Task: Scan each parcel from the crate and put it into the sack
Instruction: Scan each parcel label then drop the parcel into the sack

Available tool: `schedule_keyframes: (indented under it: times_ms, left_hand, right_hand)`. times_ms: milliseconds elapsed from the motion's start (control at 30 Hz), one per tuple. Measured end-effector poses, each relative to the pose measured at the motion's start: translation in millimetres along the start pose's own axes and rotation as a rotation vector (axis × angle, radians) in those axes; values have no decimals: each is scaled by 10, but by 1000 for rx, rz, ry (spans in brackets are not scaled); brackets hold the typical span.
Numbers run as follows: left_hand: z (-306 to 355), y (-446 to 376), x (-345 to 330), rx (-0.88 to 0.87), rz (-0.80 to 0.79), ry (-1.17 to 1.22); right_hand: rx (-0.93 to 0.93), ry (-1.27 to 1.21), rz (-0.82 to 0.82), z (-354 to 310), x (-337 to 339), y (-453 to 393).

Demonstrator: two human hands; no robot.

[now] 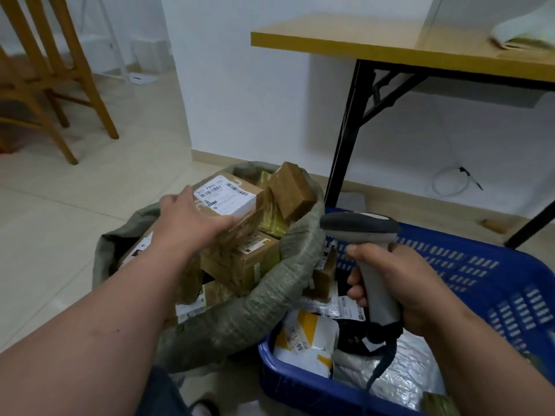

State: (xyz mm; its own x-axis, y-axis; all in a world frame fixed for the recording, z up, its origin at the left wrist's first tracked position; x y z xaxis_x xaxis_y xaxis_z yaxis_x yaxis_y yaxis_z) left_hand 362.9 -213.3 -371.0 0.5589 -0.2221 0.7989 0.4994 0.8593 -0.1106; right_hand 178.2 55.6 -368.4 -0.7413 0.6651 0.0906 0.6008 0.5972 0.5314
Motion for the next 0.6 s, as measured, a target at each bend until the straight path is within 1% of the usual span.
schedule_keyframes:
  times_ms: [67, 133, 167, 267, 300, 367, 433, 500, 533, 600]
  left_hand:
    - [51, -45, -33, -16, 19, 18]
    - [130, -86, -105, -44, -2, 58]
    - [172, -95, -167, -63, -40, 109]
    - [325, -42, -372, -121, -193, 358]
    - [365, -13, -418, -135, -228, 386]
    - [385, 24, -488, -139, -277, 397]
    - [383, 76, -573, -136, -370, 412]
    - [355, 130, -635, -143, -448, 347]
    - [332, 134, -634, -143, -440, 300]
    - [299, 100, -579, -149, -357, 255]
  right_hand:
    - [-1, 0, -14, -16, -83, -57]
    - [-5, 0, -22, -22, -143, -123]
    - [-7, -1, -24, -20, -162, -156]
    - [-12, -6, -21, -13, -198, -234]
    - [-18, -11, -19, -10, -205, -249]
    - [-33, -24, -14, 4, -211, -271]
    - [-39, -37, -11, 18, -213, -284]
    - [-43, -45, -4, 33, -205, -287]
    - [-44, -44, 0, 41, -197, -281]
    - [-40, -37, 4, 48, -177, -258]
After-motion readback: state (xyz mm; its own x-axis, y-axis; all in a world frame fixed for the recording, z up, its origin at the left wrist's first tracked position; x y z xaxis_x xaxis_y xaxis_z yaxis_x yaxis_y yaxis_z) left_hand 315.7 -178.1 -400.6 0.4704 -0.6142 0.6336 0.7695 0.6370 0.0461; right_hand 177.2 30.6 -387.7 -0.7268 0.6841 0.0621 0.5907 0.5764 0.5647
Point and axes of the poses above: each hand's wrist, its own y-axis away from the middle knuckle, its own x-axis out of the back of the hand, z = x × y, the point moved 6 cm from there along -y, towards the middle knuckle, and after that the axes turned 14 degrees about -x, right-handed, at the moved point
